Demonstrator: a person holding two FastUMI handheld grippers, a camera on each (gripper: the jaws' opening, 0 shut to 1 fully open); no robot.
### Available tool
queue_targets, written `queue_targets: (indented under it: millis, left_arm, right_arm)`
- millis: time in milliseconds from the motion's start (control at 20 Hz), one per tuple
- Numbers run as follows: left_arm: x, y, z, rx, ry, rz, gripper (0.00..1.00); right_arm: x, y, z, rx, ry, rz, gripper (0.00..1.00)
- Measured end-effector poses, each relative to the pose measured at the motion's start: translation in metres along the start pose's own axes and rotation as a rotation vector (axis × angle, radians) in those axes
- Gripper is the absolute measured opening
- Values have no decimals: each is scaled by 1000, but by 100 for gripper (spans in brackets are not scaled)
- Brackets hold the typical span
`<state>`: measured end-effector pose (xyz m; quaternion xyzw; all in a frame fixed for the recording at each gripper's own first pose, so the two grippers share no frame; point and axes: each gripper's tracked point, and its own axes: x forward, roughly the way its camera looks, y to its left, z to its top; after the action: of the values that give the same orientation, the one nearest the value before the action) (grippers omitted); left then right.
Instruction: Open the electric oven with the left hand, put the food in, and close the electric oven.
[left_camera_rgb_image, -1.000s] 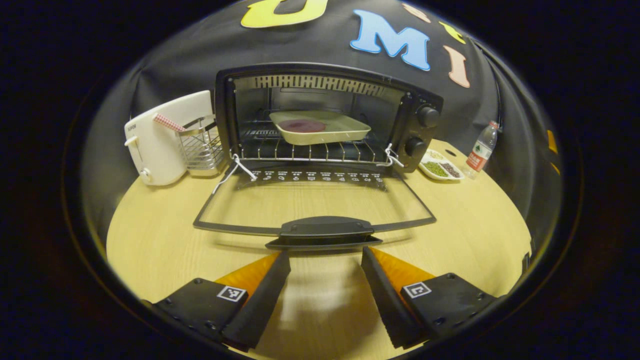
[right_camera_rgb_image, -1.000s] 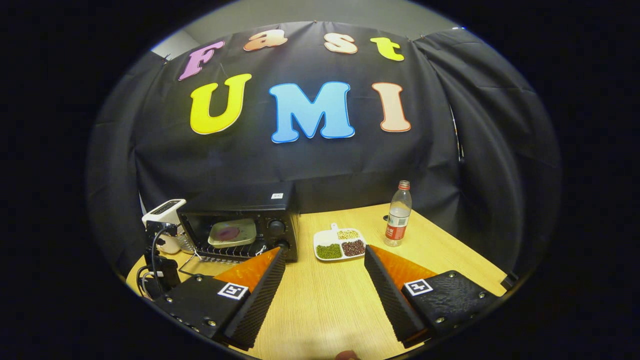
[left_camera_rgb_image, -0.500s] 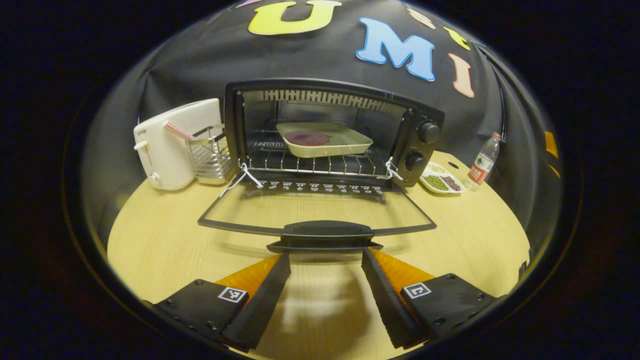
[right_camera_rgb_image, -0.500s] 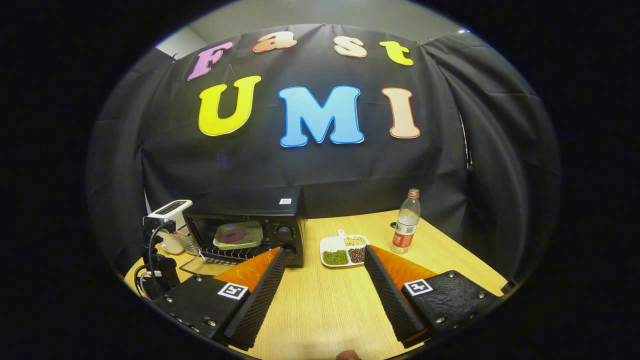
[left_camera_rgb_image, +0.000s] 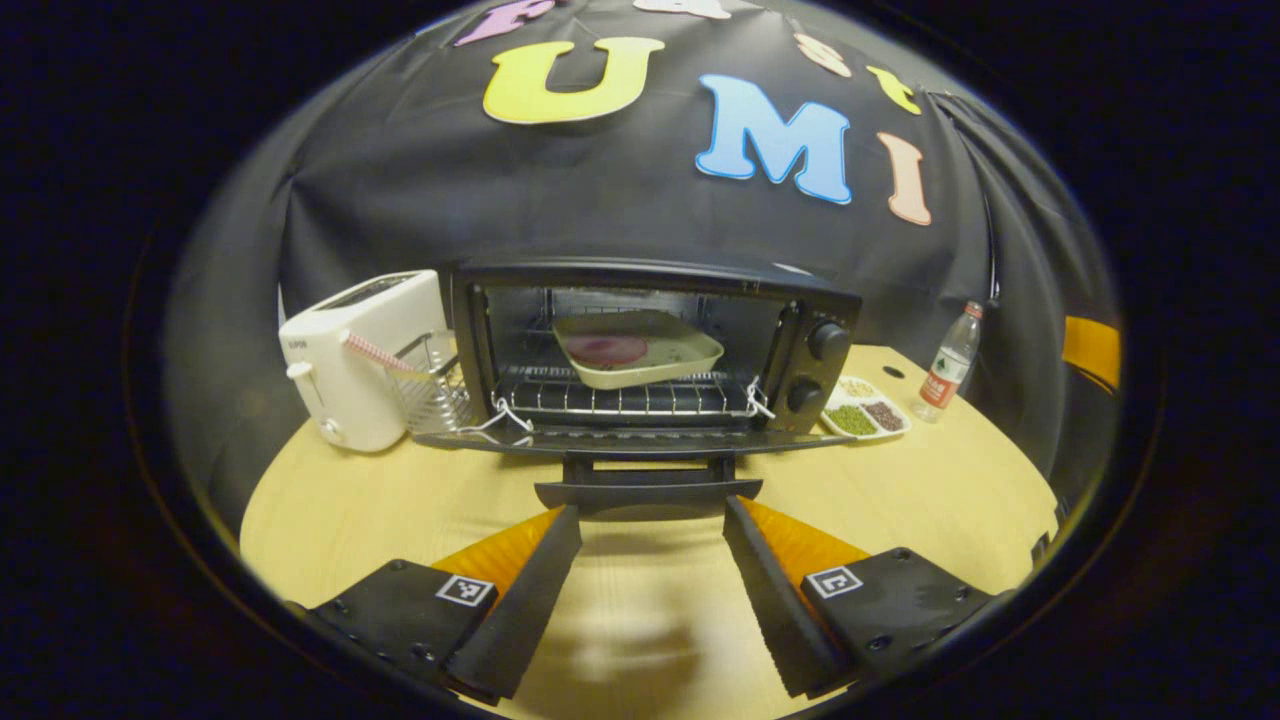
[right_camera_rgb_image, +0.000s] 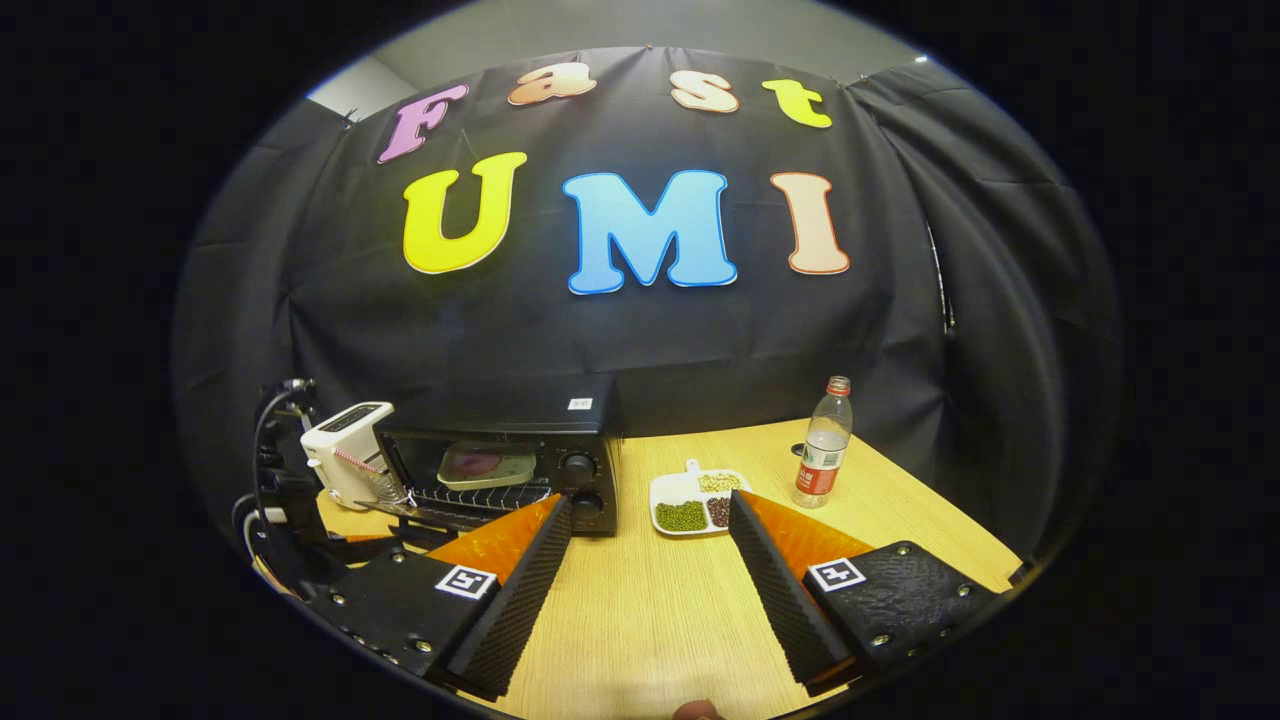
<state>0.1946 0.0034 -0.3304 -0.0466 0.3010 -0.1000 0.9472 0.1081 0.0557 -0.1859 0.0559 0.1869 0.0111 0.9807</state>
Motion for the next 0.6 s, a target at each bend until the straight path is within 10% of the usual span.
queue_targets:
  millis: [600]
  left_arm:
    - [17,0,77,22,-133,-12,100]
  right_arm:
    - [-2,-4,-1,7,-1,-9,98]
